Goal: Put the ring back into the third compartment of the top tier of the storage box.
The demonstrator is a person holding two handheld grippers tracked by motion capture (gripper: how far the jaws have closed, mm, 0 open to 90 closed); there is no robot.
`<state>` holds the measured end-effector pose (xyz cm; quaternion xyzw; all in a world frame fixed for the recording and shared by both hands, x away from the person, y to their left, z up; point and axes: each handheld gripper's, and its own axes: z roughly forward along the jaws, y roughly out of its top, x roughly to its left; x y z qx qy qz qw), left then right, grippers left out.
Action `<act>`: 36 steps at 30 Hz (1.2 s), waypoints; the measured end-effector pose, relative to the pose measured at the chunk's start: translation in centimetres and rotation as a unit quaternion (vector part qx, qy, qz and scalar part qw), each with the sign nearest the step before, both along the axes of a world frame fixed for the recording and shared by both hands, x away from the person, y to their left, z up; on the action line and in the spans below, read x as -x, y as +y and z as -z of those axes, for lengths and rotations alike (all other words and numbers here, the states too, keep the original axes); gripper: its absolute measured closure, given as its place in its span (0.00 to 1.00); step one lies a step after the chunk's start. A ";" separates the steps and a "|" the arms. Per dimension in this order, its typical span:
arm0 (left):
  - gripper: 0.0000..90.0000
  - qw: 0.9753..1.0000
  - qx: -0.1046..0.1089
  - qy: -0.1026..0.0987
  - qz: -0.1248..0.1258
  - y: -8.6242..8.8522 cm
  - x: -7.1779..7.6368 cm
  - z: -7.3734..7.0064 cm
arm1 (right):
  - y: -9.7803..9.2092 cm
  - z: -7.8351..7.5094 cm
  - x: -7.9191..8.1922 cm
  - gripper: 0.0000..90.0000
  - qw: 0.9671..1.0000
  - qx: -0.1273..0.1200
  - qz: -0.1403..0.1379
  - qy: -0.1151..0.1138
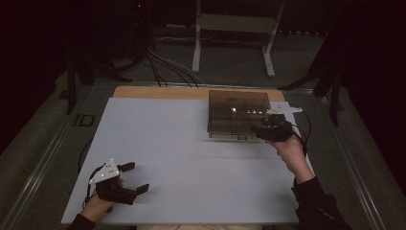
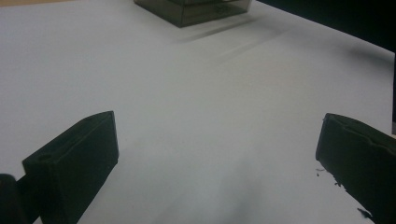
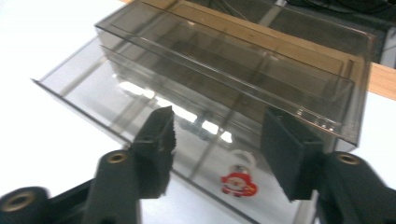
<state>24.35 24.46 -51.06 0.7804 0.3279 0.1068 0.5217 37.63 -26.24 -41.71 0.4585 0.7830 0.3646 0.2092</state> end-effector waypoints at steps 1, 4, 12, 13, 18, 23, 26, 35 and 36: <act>0.00 1.000 0.000 0.000 0.000 0.0 0.0 0.0 | 0.1 -0.1 0.2 0.45 1.000 -0.002 -0.002 -0.001; 0.00 1.000 0.000 0.000 0.000 0.0 0.0 0.0 | 0.4 -0.3 0.4 0.38 1.000 -0.009 -0.011 0.002; 0.00 1.000 -0.001 -0.001 0.001 0.0 0.0 0.0 | 1.9 -0.4 1.9 0.13 0.999 -0.026 -0.047 -0.008; 0.00 1.000 0.000 -0.001 0.001 0.0 0.0 0.0 | 2.1 -0.5 2.1 0.12 0.998 -0.024 -0.049 -0.008; 0.00 1.000 -0.001 -0.001 0.001 0.0 0.0 0.0 | 2.8 -0.6 2.8 0.08 0.997 -0.034 -0.069 -0.008; 0.00 1.000 -0.002 -0.002 0.002 0.0 0.0 -0.1 | 3.4 -0.2 3.5 0.02 0.995 -0.035 -0.094 -0.004; 0.00 1.000 -0.002 -0.002 0.002 0.0 0.0 -0.1 | 3.3 0.0 3.9 0.00 0.993 -0.040 -0.109 -0.004; 0.00 1.000 -0.001 -0.002 0.000 0.0 0.0 -0.1 | 3.2 1.3 5.4 0.00 0.991 -0.046 -0.125 -0.009; 0.00 1.000 -0.001 -0.001 0.001 0.0 0.0 -0.1 | 3.2 1.5 5.6 0.00 0.991 -0.048 -0.126 -0.009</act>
